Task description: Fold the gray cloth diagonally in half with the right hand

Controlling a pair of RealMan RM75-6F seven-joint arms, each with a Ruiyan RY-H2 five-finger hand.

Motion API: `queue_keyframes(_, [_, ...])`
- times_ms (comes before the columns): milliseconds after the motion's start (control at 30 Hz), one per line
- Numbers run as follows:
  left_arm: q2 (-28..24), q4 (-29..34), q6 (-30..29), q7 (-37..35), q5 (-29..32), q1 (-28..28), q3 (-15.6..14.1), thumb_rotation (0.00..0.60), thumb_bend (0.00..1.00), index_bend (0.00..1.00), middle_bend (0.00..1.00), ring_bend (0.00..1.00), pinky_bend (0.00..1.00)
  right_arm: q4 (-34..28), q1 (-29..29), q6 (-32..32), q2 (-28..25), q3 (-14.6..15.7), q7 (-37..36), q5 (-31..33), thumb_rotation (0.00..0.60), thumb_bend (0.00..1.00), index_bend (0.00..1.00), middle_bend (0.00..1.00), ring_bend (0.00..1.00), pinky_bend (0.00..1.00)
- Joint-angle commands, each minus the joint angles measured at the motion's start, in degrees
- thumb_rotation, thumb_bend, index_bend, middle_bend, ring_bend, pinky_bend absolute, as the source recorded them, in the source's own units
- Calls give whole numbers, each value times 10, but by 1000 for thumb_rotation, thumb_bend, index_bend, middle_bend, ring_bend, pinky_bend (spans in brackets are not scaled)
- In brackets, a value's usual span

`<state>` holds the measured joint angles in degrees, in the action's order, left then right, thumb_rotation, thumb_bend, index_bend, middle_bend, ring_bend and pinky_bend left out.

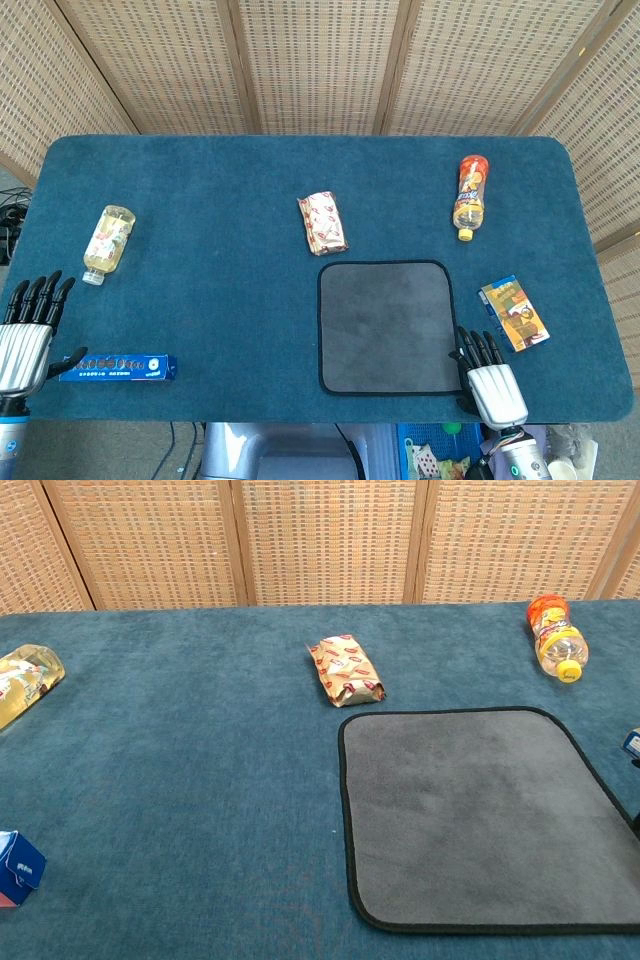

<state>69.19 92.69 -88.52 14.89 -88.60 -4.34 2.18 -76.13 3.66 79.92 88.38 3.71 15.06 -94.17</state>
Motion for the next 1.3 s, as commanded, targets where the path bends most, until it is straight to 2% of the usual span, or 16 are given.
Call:
queue_keyframes(33, [0,0,0,1,0,0,0,600,164,0,0,0,0,0,0,-2,1,1,1,2,600,0,277,0,0,0])
queue_keyframes(833, [3,0,5,4,1,-3,0,600,164,0,0,0,0,21,12,-30,18,-3,4,25,600,16,290,0,0,0])
queue_keyframes(967, [3,-1,6,4,0,-4,-1,600,163,0,0,0,0,27,15,-30,21,-4,6,25,600,110,302,0,0,0])
queue_keyframes(1133, [4,-1,6,5,0,-4,-1,600,164,0,0,0,0,29,16,-28,24,-5,3,25,600,286,321,0,0,0])
queue_keyframes(1300, [4,-1,6,6,-2,-5,-2,600,164,0,0,0,0,29,17,-23,24,-6,0,25,600,342,321,0,0,0])
